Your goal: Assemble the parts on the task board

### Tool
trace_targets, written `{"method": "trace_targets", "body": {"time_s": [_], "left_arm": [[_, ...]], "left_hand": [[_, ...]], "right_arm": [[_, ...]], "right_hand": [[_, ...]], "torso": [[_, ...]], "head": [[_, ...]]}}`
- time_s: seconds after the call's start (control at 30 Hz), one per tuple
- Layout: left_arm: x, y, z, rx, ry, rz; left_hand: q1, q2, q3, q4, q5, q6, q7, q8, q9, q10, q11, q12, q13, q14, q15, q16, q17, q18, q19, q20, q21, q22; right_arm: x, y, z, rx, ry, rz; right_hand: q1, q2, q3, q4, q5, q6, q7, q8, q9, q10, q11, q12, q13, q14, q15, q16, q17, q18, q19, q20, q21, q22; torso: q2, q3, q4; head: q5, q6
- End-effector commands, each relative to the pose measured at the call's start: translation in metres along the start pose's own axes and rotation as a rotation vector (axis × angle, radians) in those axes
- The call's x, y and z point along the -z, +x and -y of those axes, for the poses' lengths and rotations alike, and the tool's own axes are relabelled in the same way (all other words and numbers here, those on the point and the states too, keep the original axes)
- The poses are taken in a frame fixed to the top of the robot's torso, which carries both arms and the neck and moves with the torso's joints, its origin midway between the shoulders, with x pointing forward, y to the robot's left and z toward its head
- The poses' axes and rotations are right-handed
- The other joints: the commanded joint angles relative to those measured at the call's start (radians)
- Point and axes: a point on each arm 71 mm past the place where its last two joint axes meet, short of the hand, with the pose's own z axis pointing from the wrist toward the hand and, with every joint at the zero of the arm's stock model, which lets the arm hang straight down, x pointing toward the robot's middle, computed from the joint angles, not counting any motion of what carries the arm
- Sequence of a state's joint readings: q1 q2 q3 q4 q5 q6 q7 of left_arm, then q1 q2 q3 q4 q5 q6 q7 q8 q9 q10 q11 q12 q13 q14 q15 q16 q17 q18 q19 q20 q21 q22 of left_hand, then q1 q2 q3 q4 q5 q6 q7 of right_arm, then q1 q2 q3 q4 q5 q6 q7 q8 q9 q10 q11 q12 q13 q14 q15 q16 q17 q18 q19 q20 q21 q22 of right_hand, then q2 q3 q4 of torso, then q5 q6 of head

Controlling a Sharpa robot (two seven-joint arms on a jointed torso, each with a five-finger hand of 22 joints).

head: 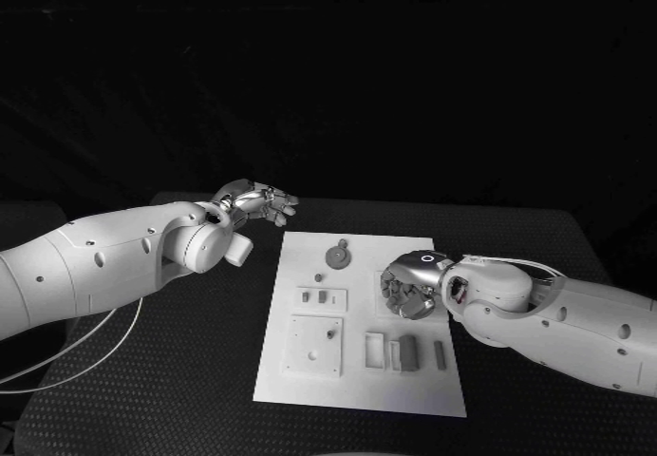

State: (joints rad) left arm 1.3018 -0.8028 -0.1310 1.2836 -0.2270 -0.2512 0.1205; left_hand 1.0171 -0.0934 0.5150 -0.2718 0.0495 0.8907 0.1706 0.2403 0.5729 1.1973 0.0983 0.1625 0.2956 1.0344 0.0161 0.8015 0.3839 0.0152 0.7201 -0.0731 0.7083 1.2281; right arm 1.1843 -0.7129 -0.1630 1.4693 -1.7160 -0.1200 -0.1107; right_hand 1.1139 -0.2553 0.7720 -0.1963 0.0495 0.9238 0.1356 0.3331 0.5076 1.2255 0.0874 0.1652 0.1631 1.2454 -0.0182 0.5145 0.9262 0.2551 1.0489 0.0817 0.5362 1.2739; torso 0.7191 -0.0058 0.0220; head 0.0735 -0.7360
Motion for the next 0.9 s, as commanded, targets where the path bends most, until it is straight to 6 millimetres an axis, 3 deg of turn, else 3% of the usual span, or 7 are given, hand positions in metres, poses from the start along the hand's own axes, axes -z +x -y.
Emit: {"method": "trace_targets", "body": {"time_s": [0.03, 0.3, 0.57, 0.9], "left_arm": [[-0.0004, 0.0014, 0.0024, 0.006, 0.01, -0.015], [-0.0002, 0.0016, 0.0023, 0.006, 0.008, -0.017], [-0.0001, 0.0023, 0.0023, 0.007, 0.007, -0.021], [-0.0001, 0.0021, 0.0022, 0.007, 0.007, -0.019]], "left_hand": [[-0.009, 0.001, -0.007, 0.001, 0.002, -0.009, -0.001, 0.005, 0.0, -0.009, -0.001, 0.003, 0.002, 0.005, 0.002, -0.006, 0.002, 0.006, 0.007, -0.007, -0.006, 0.002], [-0.009, 0.001, -0.007, 0.001, 0.002, -0.009, -0.001, 0.005, 0.0, -0.009, -0.001, 0.004, 0.002, 0.005, 0.002, -0.006, 0.002, 0.006, 0.007, -0.007, -0.007, 0.002], [-0.009, 0.001, -0.007, 0.001, 0.002, -0.01, -0.001, 0.005, 0.0, -0.009, -0.001, 0.004, 0.002, 0.005, 0.002, -0.006, 0.003, 0.006, 0.007, -0.007, -0.007, 0.002], [-0.01, 0.001, -0.007, 0.001, 0.002, -0.01, 0.0, 0.005, 0.0, -0.01, -0.001, 0.004, 0.002, 0.005, 0.002, -0.007, 0.004, 0.006, 0.007, -0.007, -0.007, 0.002]], "right_arm": [[-0.0006, 0.0016, -0.003, 0.013, -0.019, 0.006], [-0.0025, 0.0022, -0.0035, 0.02, -0.017, 0.009], [-0.0065, 0.0043, -0.002, 0.047, -0.007, 0.014], [-0.0066, 0.0064, -0.0024, 0.063, -0.006, 0.051]], "right_hand": [[0.008, 0.012, 0.014, 0.0, -0.001, 0.011, -0.002, 0.008, 0.001, 0.01, -0.002, 0.004, 0.003, 0.009, -0.001, 0.003, 0.001, 0.007, 0.006, -0.001, 0.006, 0.001], [0.007, 0.031, 0.042, 0.013, -0.001, 0.034, -0.008, 0.014, 0.001, 0.03, -0.008, 0.008, 0.011, 0.014, -0.006, -0.001, 0.005, 0.007, 0.01, -0.001, 0.006, 0.004], [0.018, 0.046, 0.056, 0.003, -0.001, 0.051, -0.013, 0.019, 0.001, 0.043, -0.013, 0.011, 0.016, 0.017, -0.009, -0.003, 0.009, 0.007, 0.011, -0.004, 0.006, 0.007], [0.024, 0.084, 0.085, -0.012, -0.001, 0.098, -0.026, 0.037, 0.007, 0.087, -0.03, 0.025, 0.034, 0.045, -0.024, 0.007, 0.022, 0.007, 0.038, -0.014, 0.021, 0.017]], "torso": [[0.0, -0.0004, -0.0001], [0.0, -0.0005, -0.0009], [0.0, -0.0005, 0.0005], [0.0, -0.0008, -0.0004]], "head": [[0.0, -0.001], [0.001, -0.004], [0.001, -0.006], [0.003, -0.01]]}}
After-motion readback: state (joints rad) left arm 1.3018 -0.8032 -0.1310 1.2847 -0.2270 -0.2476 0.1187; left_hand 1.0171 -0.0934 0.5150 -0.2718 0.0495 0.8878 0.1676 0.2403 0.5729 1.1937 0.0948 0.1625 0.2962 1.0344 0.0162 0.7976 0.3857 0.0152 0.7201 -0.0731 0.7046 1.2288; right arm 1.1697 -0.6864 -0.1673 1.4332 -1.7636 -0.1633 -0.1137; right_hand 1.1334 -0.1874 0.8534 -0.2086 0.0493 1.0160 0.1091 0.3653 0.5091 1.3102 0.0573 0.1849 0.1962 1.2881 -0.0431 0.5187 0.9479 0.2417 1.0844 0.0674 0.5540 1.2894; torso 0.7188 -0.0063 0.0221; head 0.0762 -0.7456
